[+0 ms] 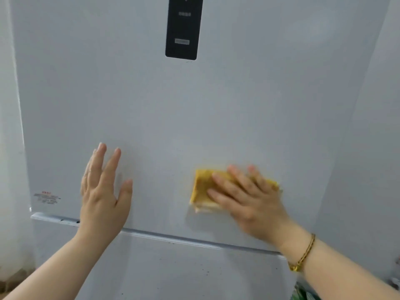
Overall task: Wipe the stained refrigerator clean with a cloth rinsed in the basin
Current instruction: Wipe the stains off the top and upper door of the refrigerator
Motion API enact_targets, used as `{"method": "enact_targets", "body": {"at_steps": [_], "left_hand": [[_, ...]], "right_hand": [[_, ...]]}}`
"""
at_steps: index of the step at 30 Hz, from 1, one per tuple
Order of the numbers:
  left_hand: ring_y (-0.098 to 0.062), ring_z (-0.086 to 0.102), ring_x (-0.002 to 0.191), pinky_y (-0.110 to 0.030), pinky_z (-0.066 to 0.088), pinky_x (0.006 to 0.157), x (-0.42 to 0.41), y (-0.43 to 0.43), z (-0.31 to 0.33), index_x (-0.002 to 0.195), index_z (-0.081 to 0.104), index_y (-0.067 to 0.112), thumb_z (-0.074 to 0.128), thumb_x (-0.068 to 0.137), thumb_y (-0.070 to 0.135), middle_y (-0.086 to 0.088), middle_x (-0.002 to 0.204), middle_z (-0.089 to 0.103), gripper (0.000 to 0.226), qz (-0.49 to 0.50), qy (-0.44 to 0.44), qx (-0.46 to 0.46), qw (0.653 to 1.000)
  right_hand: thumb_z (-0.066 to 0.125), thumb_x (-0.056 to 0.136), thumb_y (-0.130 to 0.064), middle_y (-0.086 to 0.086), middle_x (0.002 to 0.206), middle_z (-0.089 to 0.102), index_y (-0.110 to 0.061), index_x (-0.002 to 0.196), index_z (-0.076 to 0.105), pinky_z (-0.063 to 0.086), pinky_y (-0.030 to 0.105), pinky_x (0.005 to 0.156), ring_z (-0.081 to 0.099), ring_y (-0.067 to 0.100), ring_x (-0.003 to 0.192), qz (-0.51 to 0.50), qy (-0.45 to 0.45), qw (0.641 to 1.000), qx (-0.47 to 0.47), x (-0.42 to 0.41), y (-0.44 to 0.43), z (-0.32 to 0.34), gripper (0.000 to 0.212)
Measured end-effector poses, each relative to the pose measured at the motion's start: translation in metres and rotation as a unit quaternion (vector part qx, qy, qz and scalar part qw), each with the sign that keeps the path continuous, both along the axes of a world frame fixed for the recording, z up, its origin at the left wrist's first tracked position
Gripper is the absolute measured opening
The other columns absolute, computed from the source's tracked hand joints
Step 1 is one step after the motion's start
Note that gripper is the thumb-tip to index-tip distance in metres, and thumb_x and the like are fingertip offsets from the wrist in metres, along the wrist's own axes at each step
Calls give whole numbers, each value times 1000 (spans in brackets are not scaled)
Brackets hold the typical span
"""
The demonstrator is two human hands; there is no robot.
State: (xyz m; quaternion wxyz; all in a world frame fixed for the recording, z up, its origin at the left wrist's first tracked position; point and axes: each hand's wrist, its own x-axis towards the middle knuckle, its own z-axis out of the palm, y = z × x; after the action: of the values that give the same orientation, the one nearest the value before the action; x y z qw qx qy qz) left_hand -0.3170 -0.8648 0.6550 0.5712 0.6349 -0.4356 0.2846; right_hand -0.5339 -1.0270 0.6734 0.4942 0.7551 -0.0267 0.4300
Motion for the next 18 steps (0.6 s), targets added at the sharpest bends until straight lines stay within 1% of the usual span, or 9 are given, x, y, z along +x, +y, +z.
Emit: {"method": "enact_targets", "body": {"at_steps": [1,3,5,7,9,12,13,15,18], "left_hand": [[-8,8,135,-29,5,108,6,3,-1,138,34,8,40,80,25,6,143,13,61,19,21,6,1000],[-12,4,139,-16,-5,106,17,9,-5,141,29,11,37,78,30,1,151,12,67,51,59,23,997],[-20,2,141,-18,-7,105,29,13,-10,142,26,12,35,77,36,-7,154,10,70,72,89,44,992],[-22,3,142,-23,-5,109,38,16,-13,142,26,12,34,76,38,-9,154,11,71,71,103,60,990],[-24,6,142,-31,1,112,43,16,-15,142,27,13,35,76,38,-9,154,13,71,56,107,65,991],[-27,11,141,-36,7,112,48,16,-20,140,30,11,36,78,39,-9,152,16,69,47,97,66,992],[-28,14,140,-36,8,111,52,17,-21,139,32,10,35,79,43,-9,151,18,69,46,89,66,993],[-29,18,139,-34,10,109,56,18,-24,137,36,10,29,78,48,-10,149,22,71,44,67,66,995],[-23,20,136,-30,11,107,63,22,-26,134,42,9,40,80,35,-3,146,25,60,18,64,50,997]], "right_hand": [[38,90,-16,2,138,46,-23,123,48,20,44,108,40,28,122,7,-69,997,20,3,0,25,34],[47,83,-16,10,133,50,-20,124,48,22,45,106,38,31,122,8,-193,978,72,15,5,60,41],[50,80,-15,15,132,51,-19,125,46,22,47,104,35,32,122,6,-270,956,112,34,15,68,45],[50,80,-17,15,135,49,-19,126,45,21,47,105,34,32,123,7,-299,945,132,56,27,55,46],[47,80,-20,9,138,41,-21,127,43,18,45,108,33,32,125,7,-263,956,128,74,36,27,47],[30,93,-19,1,136,36,-24,126,43,14,43,110,24,30,135,-6,-126,988,90,94,46,-33,36],[23,95,-17,0,137,36,-25,126,44,13,44,111,20,30,136,-16,-72,994,76,99,48,-53,38],[19,95,-15,-1,138,36,-24,125,46,11,45,113,24,30,134,-39,21,998,43,97,46,-76,41],[23,95,-15,-1,138,38,-24,125,46,12,48,112,37,28,127,-16,82,997,6,93,42,-53,39]]}}
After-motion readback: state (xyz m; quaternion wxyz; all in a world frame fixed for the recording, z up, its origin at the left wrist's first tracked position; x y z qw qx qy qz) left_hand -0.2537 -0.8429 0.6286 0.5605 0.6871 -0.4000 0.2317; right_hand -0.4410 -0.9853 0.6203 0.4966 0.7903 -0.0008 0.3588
